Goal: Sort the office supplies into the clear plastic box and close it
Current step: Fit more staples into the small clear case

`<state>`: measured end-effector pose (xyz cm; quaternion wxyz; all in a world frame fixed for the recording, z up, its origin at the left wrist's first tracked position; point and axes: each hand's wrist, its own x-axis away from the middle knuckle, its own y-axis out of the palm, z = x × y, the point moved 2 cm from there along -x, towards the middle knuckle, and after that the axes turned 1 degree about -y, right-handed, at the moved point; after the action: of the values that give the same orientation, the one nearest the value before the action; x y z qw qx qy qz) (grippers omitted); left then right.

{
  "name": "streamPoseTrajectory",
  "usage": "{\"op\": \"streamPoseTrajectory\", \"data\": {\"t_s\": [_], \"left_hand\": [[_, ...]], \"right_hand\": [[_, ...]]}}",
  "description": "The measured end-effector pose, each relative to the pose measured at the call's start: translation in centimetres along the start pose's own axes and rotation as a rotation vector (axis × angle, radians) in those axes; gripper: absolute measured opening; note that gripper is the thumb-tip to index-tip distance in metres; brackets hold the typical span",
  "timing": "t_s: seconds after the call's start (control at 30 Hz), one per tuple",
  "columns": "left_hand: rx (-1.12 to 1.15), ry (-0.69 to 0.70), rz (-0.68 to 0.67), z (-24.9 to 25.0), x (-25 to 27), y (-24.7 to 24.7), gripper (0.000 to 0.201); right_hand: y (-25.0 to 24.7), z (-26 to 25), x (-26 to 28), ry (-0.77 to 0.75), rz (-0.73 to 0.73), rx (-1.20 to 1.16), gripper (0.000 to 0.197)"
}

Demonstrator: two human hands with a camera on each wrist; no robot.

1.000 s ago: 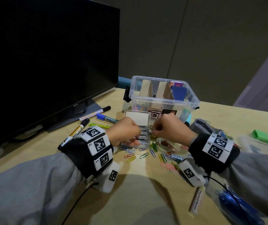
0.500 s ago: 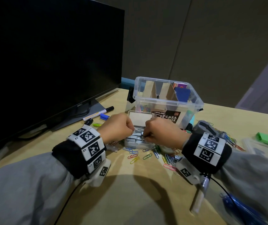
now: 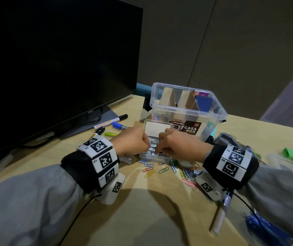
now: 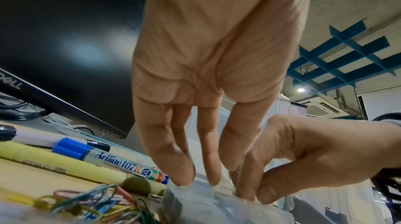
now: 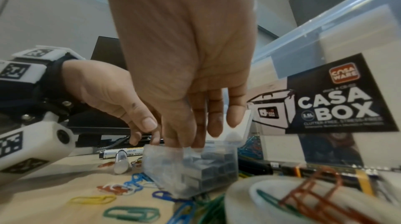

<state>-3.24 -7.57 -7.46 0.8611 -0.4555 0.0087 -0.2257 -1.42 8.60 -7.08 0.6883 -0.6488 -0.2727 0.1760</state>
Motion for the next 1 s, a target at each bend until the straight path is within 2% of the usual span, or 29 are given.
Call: {"op": "streamPoseTrajectory", "data": {"t_s": [0.2, 0.4, 0.63, 0.8, 0.87, 1.0], "left_hand": [[-0.094, 0.028, -0.037, 0.5, 0.3, 0.3, 0.025], [-0.150, 0.038, -0.034, 1.0, 0.3, 0.5, 0.023], [-0.225, 0.063, 0.019, 1.9, 0.6, 1.0, 0.023], [-0.378, 0.148, -0.114, 2.8, 1.0, 2.5, 0.036], [-0.426, 0.170, -0.129, 3.0, 1.0, 2.9, 0.040], [-0.467, 0.177, -0.141, 2.8, 0.8, 3.1, 0.040]], "right_hand": [[0.4, 0.4, 0.4, -0.006, -0.027, 0.004, 0.026], [0.2, 1.7, 2.1, 0.029, 0.101, -0.117, 0.025], [0.5, 2.1, 3.2, 0.036, 0.124, -0.088, 0.020], [0.7, 1.6, 2.7, 0.046, 0.063, -0.075, 0.023], [0.9, 1.5, 2.6, 0.057, 0.034, -0.099, 0.024], [0.9, 1.7, 2.5, 0.054, 0.093, -0.114, 0.021]]}}
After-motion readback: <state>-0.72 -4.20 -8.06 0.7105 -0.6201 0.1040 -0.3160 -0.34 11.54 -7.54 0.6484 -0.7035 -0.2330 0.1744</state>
